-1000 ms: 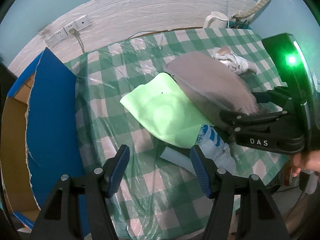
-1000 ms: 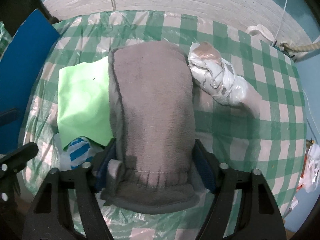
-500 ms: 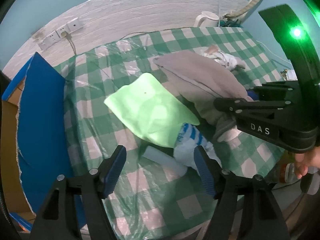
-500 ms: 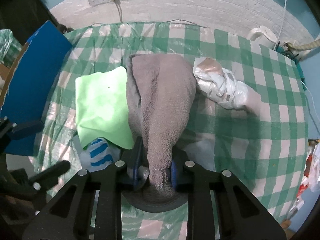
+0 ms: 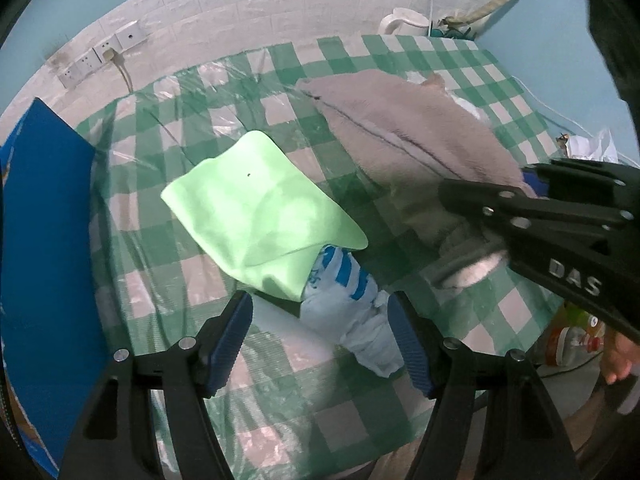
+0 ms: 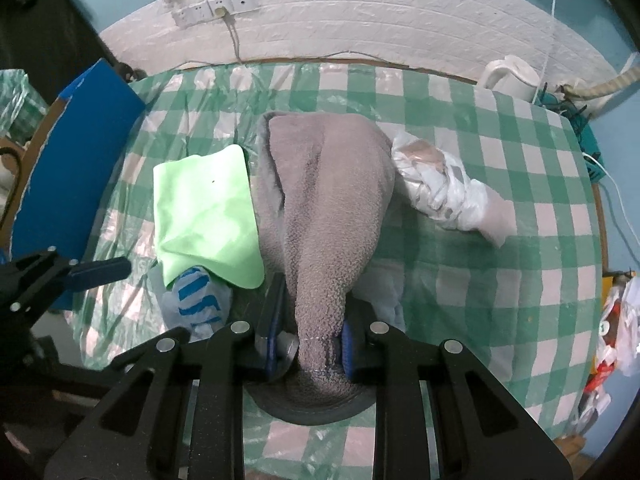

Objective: Organize soft objects
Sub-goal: 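Grasp the blue-striped white sock with the left gripper while the right grasps the grey towel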

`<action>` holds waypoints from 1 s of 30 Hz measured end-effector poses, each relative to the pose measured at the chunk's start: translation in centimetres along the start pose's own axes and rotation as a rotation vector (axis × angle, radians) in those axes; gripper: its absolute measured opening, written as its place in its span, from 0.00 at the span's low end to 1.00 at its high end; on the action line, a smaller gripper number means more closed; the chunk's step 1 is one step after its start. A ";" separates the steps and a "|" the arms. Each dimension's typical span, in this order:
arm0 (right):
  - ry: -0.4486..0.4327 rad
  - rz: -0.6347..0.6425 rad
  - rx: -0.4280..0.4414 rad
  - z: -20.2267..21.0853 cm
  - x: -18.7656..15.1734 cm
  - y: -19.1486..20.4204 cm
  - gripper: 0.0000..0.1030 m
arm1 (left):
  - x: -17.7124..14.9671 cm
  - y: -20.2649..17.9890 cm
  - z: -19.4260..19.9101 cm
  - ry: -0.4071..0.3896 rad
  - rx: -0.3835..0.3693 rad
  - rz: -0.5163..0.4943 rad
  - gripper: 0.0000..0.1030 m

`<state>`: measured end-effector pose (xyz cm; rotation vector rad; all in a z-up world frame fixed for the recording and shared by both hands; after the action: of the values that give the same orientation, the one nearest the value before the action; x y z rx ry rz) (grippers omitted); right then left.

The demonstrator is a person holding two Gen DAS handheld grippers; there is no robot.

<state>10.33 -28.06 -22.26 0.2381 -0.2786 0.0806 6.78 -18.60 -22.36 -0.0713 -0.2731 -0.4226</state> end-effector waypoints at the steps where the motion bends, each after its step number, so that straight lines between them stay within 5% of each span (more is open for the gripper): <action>1: 0.001 -0.002 0.002 0.1 -0.1 -0.1 0.21 | 0.0 -0.1 -0.2 0.004 -0.002 0.002 0.69; 8: 0.002 -0.019 0.008 0.1 -0.3 -0.8 0.21 | 0.0 -1.0 -2.1 0.044 -0.033 0.023 0.69; 11: 0.004 -0.022 0.012 0.0 -0.3 -0.8 0.21 | 0.0 -1.4 -2.7 0.048 -0.050 0.025 0.54; 15: 0.000 -0.017 0.016 0.0 -0.2 -0.7 0.21 | -0.1 -1.5 -3.0 0.042 -0.064 0.024 0.48; 30: -0.046 -0.004 0.052 2.0 0.3 0.8 0.21 | 0.5 -0.9 1.2 -0.054 -0.098 0.013 0.46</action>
<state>10.01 -27.76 -20.15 0.2925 -0.3220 0.0784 6.54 -19.48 -21.05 -0.1803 -0.3052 -0.4210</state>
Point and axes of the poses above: each gripper's, at about its wrist camera, not at the fingertips, and z roughly against the way its jaws point, y to its left, x to its top, the point moved 9 cm from there along -z, roughly the way its jaws point, and after that the axes turned 13 degrees about -z, right-handed, at the moved point
